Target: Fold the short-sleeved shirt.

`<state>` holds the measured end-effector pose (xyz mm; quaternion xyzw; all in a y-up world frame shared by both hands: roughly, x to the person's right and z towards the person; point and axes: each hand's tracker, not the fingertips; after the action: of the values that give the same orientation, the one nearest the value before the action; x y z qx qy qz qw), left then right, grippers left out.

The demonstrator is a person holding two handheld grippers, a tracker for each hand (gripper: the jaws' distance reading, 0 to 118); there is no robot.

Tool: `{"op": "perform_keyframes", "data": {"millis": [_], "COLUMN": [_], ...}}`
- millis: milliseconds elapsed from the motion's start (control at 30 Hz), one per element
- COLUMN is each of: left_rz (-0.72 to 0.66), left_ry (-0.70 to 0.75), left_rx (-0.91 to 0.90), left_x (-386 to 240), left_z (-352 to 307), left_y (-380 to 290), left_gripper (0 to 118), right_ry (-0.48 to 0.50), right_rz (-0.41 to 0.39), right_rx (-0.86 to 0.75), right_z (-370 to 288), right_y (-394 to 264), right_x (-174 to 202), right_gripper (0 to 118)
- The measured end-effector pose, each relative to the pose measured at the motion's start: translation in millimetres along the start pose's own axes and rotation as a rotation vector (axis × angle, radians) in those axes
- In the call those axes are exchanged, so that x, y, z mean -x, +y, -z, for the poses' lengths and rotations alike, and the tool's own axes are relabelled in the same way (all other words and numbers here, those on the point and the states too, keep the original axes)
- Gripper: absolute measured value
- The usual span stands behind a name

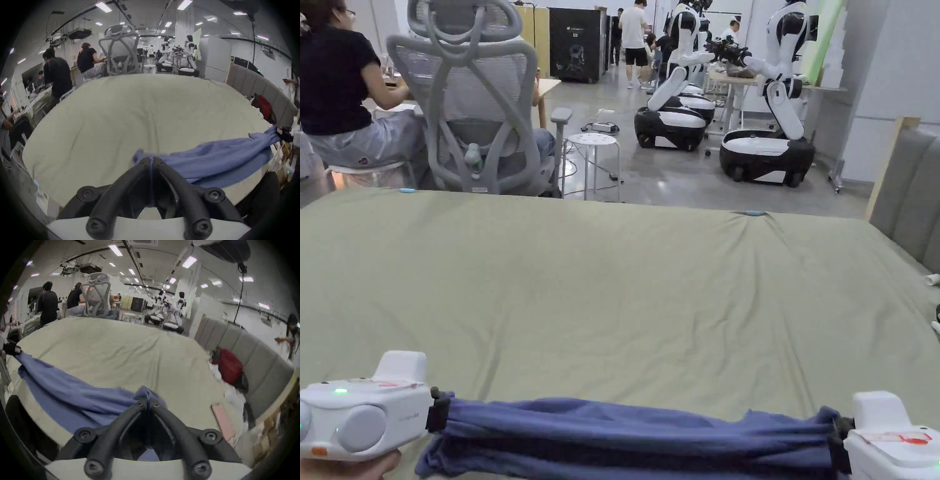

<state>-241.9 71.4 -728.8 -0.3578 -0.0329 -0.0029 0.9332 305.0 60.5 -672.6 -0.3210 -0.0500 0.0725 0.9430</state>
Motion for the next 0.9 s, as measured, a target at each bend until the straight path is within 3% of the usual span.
{"op": "perform_keyframes", "data": {"millis": [67,167,200,233,267,300,367,400,533,600,633,667,800,900], "left_rz": [-0.03,-0.03,-0.007,0.023,0.06,0.087,0.117,0.116,0.125,0.096,0.107,0.136,0.13,0.155], "left_ry": [0.01,0.003,0.017,0.046,0.086,0.103,0.094,0.084,0.051,-0.013,-0.022,0.006,-0.052,0.002], "left_rx": [0.026,0.029,0.008,-0.015,-0.042,-0.079,-0.19,-0.219,-0.32,-0.351,-0.364,-0.375,-0.356,-0.364], "left_x": [7,2,-3,-9,-20,-29,-50,-61,-110,-130,-138,-147,-146,-138], "left_z": [2,1,0,-3,-9,-15,-28,-32,-26,-23,-22,-19,-17,-12], "left_y": [-15,-21,-20,-17,-12,-8,2,9,40,50,51,51,48,45], "left_gripper": [1,5,18,42,84,99,107,105,97,70,41,0,0,0], "right_ry": [-0.007,0.003,0.013,0.017,0.01,0.005,0.054,0.06,0.096,0.141,0.123,0.104,0.143,0.132], "right_rz": [0.041,0.039,0.033,0.024,0.017,0.01,0.004,0.006,0.033,0.065,0.067,0.059,0.055,0.031], "right_rx": [0.049,0.057,0.054,0.052,0.05,0.04,-0.068,-0.111,-0.241,-0.281,-0.295,-0.297,-0.313,-0.321], "right_z": [4,8,6,5,0,-5,-19,-23,-26,-23,-21,-20,-20,-18], "right_y": [-17,-25,-23,-16,-8,-1,19,29,71,82,85,86,87,87], "right_x": [-2,1,3,4,10,15,28,36,76,92,98,105,114,118], "right_gripper": [2,6,21,48,85,92,102,107,101,65,33,1,0,0]}}
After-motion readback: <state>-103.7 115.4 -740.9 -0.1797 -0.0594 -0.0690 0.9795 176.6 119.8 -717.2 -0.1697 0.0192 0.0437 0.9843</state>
